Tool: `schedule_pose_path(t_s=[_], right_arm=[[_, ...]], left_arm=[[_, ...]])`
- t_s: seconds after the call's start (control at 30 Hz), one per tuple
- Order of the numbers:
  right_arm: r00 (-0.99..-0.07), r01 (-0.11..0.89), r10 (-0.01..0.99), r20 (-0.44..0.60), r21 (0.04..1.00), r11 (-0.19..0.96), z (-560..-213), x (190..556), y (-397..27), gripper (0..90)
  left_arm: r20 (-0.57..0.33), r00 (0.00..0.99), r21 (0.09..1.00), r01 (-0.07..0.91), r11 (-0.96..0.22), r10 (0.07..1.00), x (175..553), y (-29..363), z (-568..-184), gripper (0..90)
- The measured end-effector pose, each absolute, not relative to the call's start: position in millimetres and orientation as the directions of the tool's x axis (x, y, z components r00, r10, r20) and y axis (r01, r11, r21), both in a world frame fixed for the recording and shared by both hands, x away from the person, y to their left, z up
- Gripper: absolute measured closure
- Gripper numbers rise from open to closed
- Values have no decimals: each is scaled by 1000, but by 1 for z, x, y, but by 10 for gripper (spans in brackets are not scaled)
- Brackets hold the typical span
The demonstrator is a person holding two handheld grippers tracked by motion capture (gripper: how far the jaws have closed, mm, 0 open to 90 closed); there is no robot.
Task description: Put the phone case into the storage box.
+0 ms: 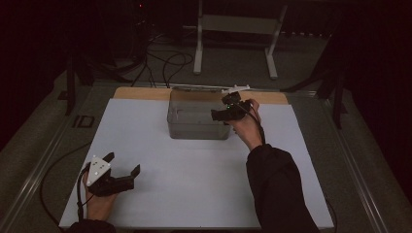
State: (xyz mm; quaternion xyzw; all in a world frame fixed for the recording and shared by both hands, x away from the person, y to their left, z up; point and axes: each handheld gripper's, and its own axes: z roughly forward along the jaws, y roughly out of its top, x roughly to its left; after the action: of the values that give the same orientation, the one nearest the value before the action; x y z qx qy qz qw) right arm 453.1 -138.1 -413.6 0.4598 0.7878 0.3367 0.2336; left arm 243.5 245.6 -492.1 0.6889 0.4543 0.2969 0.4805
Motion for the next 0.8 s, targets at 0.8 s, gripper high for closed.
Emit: schedule_pose_path(t_s=[0.8], right_arm=[[-469,523,883,-34,794,309,-432,398,-187,93]], left_arm=[[-31,409,929,348,-125,912,245,246,-493,1]])
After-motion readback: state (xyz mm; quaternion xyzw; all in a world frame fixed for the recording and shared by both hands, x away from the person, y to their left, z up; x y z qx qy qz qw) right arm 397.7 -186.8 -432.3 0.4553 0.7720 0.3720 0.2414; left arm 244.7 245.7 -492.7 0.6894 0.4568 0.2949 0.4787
